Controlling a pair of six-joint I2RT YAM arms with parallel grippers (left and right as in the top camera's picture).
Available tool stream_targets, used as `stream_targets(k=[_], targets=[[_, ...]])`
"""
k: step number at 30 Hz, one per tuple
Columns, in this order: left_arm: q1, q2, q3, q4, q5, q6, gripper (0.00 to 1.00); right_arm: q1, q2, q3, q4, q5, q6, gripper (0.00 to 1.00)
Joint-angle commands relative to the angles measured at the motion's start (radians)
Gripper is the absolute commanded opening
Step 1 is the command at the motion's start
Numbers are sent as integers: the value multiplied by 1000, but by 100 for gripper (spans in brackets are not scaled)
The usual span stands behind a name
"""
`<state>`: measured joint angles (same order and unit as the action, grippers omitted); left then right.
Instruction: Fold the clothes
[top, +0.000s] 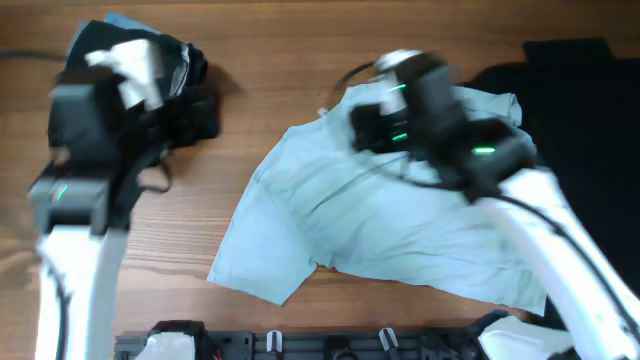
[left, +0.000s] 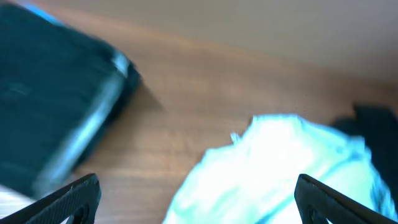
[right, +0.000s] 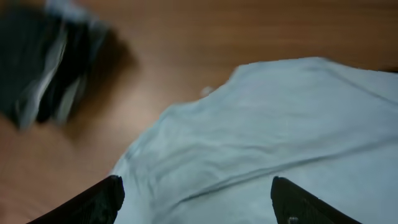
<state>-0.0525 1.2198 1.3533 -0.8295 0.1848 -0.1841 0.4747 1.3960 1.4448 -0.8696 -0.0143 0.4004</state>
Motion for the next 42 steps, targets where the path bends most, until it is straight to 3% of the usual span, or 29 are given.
stream_targets(k=[1, 6, 12, 17, 23, 25, 31, 33, 35, 38, 42], targets=[[-87, 157, 10, 20, 32, 18, 100, -166, -41, 18, -32, -105, 77, 80], [-143, 334, 10, 141, 80, -10, 100, -324, -38, 17, -127, -159, 73, 80], [-192, 575, 10, 257, 81, -3, 98, -352, -30, 17, -142, -158, 41, 83], [-228, 755, 10, 334, 103, 54, 74, -352, -23, 15, -145, -144, 37, 84], [-266, 835, 10, 370, 62, 137, 65, -352, -7, 15, -148, -139, 18, 84], [-274, 856, 10, 374, 42, 136, 49, -352, -2, 15, -153, -139, 18, 84], [-279, 898, 7, 321, 39, 136, 27, -352, 6, 15, -157, -139, 18, 84], [-279, 909, 7, 303, 1, 135, 7, -352, 6, 15, -158, -139, 18, 84], [-276, 911, 7, 285, -96, 91, 4, -352, 6, 15, -164, -139, 18, 84], [-235, 902, 9, 238, -344, -92, 4, -352, 6, 15, -170, -139, 18, 84], [-118, 884, 9, 185, -406, -135, 4, -352, 6, 15, -183, -125, 17, 84]])
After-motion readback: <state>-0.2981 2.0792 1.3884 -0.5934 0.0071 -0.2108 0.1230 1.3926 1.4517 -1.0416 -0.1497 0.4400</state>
